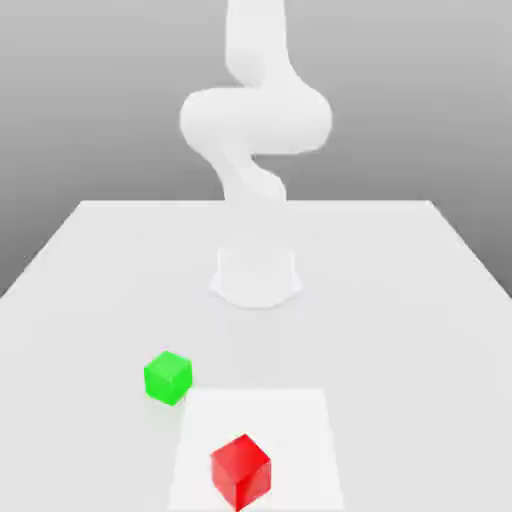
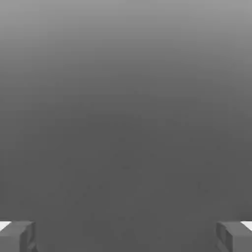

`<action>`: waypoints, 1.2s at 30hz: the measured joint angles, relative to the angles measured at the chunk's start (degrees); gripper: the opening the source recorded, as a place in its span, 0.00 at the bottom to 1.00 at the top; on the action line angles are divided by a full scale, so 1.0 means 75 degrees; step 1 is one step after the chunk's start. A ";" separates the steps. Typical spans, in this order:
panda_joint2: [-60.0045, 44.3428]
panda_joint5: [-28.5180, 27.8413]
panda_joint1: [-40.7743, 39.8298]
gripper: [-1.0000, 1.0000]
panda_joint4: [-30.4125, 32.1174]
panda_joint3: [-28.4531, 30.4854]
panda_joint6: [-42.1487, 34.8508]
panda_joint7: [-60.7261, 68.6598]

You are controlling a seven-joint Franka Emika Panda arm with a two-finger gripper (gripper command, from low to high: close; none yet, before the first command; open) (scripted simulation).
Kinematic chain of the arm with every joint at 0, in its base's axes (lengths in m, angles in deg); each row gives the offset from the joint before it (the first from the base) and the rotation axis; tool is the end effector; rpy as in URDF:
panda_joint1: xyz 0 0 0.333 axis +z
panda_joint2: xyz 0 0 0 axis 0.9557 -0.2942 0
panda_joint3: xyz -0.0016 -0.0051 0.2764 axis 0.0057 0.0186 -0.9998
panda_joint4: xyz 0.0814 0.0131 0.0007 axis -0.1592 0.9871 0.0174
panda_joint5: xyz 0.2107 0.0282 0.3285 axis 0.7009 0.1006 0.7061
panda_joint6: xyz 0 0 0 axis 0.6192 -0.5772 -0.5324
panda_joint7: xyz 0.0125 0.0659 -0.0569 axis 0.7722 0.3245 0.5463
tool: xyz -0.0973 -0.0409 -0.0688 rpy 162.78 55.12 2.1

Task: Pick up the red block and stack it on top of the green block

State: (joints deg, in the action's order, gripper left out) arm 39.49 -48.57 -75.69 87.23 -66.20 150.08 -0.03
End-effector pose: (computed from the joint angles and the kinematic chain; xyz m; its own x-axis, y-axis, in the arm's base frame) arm 0.4177 0.0009 0.6282 0.4579 -0.7645 0.4537 -0.5931 -0.6429 -0.4847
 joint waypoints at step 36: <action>-0.8306 -0.1180 -0.1208 0.00 0.1174 -0.0742 0.3905 -0.6877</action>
State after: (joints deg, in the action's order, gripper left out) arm -22.81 -57.42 -84.76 96.04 -71.76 179.37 -51.61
